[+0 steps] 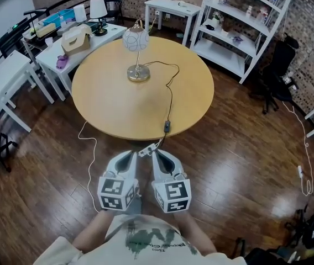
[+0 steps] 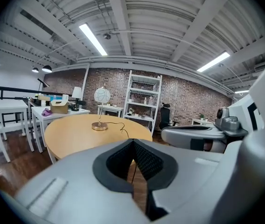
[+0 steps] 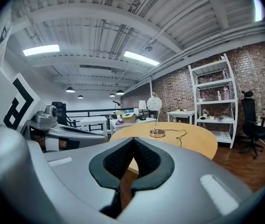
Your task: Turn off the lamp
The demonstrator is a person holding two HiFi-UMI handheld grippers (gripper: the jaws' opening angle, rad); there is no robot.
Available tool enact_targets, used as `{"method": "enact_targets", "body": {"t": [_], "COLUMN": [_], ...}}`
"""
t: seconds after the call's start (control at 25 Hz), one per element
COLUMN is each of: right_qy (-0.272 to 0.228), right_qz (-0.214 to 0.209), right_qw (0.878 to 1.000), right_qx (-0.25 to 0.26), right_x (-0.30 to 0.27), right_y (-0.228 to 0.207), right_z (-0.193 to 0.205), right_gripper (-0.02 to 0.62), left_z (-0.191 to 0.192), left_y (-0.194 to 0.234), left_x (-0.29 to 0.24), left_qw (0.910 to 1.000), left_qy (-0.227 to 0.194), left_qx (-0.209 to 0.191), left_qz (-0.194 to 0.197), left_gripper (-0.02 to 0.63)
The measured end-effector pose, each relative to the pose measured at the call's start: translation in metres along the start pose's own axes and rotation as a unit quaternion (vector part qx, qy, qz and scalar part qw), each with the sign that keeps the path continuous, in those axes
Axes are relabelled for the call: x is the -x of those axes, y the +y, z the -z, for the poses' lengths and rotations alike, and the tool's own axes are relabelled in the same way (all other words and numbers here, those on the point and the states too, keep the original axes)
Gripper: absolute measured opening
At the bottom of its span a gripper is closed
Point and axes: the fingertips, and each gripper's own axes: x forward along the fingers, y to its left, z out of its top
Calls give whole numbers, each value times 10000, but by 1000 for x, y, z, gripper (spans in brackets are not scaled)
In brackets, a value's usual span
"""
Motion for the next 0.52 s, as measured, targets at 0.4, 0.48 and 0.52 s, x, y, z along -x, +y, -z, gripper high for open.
{"method": "enact_targets", "body": {"t": [0.4, 0.48, 0.52], "right_qy": [-124, -128, -130], "right_qz": [-61, -67, -72], "right_qw": [9999, 9999, 9999], "right_qx": [-55, -34, -20], "right_x": [25, 28, 29], "right_y": [14, 15, 15], "right_z": [-3, -5, -5], "right_gripper": [0, 0, 0], "left_z": [2, 2, 2], "left_y": [-18, -23, -26], "left_x": [28, 32, 34], "left_qw": [9999, 9999, 9999], "left_qy": [-58, -51, -53], "left_qx": [-88, -97, -102], "left_qz": [53, 88, 102], "left_gripper": [0, 0, 0]}}
